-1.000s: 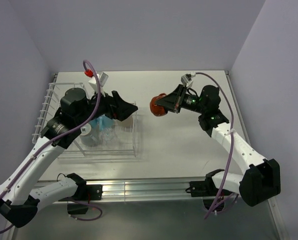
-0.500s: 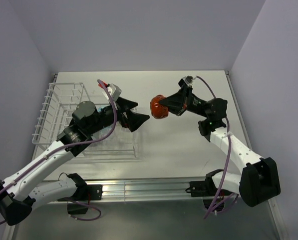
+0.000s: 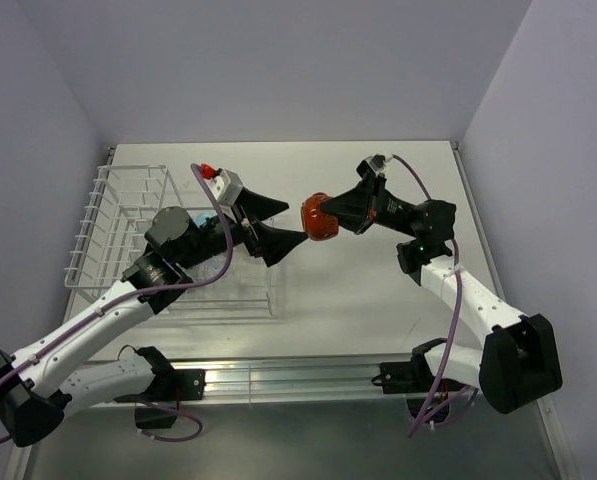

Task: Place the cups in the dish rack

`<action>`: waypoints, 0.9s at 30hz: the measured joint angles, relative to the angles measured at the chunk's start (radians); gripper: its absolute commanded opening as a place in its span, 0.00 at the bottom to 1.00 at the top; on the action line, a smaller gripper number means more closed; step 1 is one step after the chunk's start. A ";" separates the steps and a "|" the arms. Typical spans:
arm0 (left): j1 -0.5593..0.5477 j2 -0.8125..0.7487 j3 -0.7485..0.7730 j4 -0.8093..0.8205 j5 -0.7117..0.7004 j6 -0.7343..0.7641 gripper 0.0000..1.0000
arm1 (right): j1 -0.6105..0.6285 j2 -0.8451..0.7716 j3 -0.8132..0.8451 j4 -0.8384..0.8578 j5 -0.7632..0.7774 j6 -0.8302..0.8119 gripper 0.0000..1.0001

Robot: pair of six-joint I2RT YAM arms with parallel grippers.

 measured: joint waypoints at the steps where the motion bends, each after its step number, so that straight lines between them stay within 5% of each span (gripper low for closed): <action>1: -0.002 0.001 0.000 0.008 0.007 0.000 0.99 | 0.000 0.000 -0.001 -0.001 0.000 0.001 0.00; 27: -0.021 0.142 0.089 0.006 0.052 -0.044 0.99 | -0.004 -0.002 0.001 0.035 0.002 0.022 0.00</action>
